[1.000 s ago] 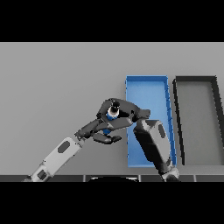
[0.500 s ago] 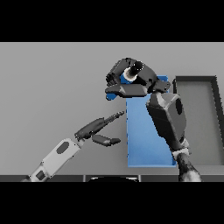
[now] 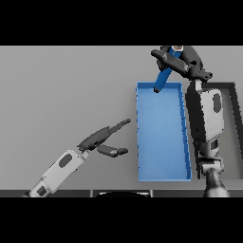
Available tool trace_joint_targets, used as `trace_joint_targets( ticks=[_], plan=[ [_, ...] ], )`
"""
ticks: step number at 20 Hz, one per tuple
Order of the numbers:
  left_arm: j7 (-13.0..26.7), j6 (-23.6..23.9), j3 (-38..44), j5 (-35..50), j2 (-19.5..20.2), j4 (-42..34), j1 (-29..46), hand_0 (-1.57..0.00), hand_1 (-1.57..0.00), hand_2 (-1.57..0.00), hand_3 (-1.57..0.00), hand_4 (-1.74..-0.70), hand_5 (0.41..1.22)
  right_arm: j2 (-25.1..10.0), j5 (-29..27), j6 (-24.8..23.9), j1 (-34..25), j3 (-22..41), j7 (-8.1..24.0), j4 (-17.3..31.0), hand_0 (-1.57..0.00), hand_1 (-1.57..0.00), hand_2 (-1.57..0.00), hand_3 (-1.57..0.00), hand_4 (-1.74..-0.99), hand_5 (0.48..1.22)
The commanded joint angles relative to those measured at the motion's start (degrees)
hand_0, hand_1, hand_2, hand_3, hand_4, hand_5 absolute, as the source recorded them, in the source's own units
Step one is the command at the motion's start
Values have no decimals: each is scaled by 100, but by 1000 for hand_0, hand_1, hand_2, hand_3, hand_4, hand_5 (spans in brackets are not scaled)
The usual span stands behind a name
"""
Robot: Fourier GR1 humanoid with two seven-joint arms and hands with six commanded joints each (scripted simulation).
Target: Pick up the blue pipe and place it into the blue bin.
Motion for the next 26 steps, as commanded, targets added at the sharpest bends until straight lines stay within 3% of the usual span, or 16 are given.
trace_joint_targets(
  ticks=[1,3,10,12,13,16,18,19,21,23,26],
  plan=[
    [-2,-37,5,22,75,-70,23,1,1,1,1,-825,461,13,32,-59,223,13,-37,-64,-1571,-1571,-1571,-1571,-1499,1221],
    [-32,-50,36,55,104,-64,46,1,1,1,1,-828,462,4,144,-127,529,36,-28,33,-1571,-1571,-1571,-1571,-1499,1221],
    [15,-65,-26,-6,50,-17,21,1,1,1,1,-829,470,-98,465,-1033,1823,365,802,-170,-1571,-1571,-1571,-1571,-1499,1221],
    [-32,-52,-7,-20,50,28,22,1,1,1,1,-826,470,-303,427,-1096,2138,718,803,-218,-1571,-1571,-1571,-1080,-1586,1221],
    [51,-22,-73,-35,-39,-8,27,1,1,1,1,-827,471,-403,444,-1068,2262,863,803,-194,-1571,-1571,-1571,-1178,-1569,1221],
    [38,-7,-95,-61,3,-68,88,1,1,1,1,-826,475,-704,141,-1432,2511,1598,802,-157,-1571,-1571,-1571,-693,-1653,1205],
    [128,16,-62,-40,-20,-43,27,1,1,1,1,-827,474,-1068,-395,-1923,2485,2339,799,-13,-1571,-1571,-1571,-1009,-1583,1199],
    [100,7,-69,-57,-22,-7,37,1,1,1,1,-829,474,-1255,-850,-2232,2443,2715,803,82,-1465,-1382,-1333,-807,-1534,1190],
    [101,6,-61,-45,17,-64,39,1,1,1,1,-829,476,-1574,-1585,-2406,2287,3326,786,222,-937,-884,-853,-516,-1404,1159],
    [72,-23,-65,-14,58,-128,79,1,1,1,1,-828,476,-1794,-2142,-2523,2020,3844,803,405,-599,-566,-545,-330,-1302,1182],
    [85,-14,-15,45,52,-120,55,1,1,1,1,-829,477,-2049,-1760,-1960,1839,4280,804,200,-306,-289,-279,-169,-1215,1044]
  ],
)
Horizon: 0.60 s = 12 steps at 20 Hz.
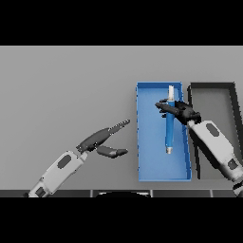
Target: Pick up the blue pipe and place it into the blue bin.
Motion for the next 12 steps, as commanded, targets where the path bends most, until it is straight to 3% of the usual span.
trace_joint_targets(
  ticks=[1,7,12],
  plan=[
    [59,11,-41,-28,-14,-20,9,1,1,1,1,-829,477,-99,144,31,-14,143,1,-119,-246,-231,-223,-135,-1204,1002],
    [-20,31,-47,-79,10,-12,58,1,1,1,1,-830,471,-111,324,4,-106,363,0,-161,-79,-60,-58,-35,-1196,838],
    [25,57,-37,-99,30,-72,5,1,1,1,1,-826,470,-174,328,-67,-66,366,-94,-182,-25,-19,-18,-11,-1176,783]
  ],
)
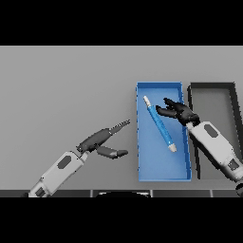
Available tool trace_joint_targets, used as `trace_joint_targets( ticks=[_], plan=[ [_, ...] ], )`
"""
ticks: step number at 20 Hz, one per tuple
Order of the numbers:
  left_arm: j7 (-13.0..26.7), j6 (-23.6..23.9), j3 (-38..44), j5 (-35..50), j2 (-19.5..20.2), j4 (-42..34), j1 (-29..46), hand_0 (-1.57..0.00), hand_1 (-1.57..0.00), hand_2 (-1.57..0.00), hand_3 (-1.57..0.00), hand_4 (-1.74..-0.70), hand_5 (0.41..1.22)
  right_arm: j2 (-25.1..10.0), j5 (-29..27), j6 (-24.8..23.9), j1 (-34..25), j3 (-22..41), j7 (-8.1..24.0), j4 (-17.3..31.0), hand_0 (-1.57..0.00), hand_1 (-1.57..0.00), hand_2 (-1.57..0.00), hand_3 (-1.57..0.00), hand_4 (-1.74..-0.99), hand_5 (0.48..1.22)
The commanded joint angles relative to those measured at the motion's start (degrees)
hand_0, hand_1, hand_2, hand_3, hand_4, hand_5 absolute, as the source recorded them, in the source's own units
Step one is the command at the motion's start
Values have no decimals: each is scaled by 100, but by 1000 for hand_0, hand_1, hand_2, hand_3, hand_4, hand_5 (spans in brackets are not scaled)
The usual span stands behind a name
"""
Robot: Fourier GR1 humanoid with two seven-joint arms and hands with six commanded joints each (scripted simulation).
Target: Pick up the blue pipe and place it into the blue bin.
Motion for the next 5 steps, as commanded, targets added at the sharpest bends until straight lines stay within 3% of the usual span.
trace_joint_targets(
  ticks=[1,5],
  plan=[
    [-18,-23,-11,-14,29,8,11,1,1,1,1,-826,471,11,44,-8,28,53,-5,-48,-20,-15,-14,-8,-1186,774],
    [-23,8,-42,-66,-70,146,24,1,1,1,1,-826,474,-46,94,14,-47,76,54,-99,-20,-15,-14,-8,-1186,769]
  ],
)
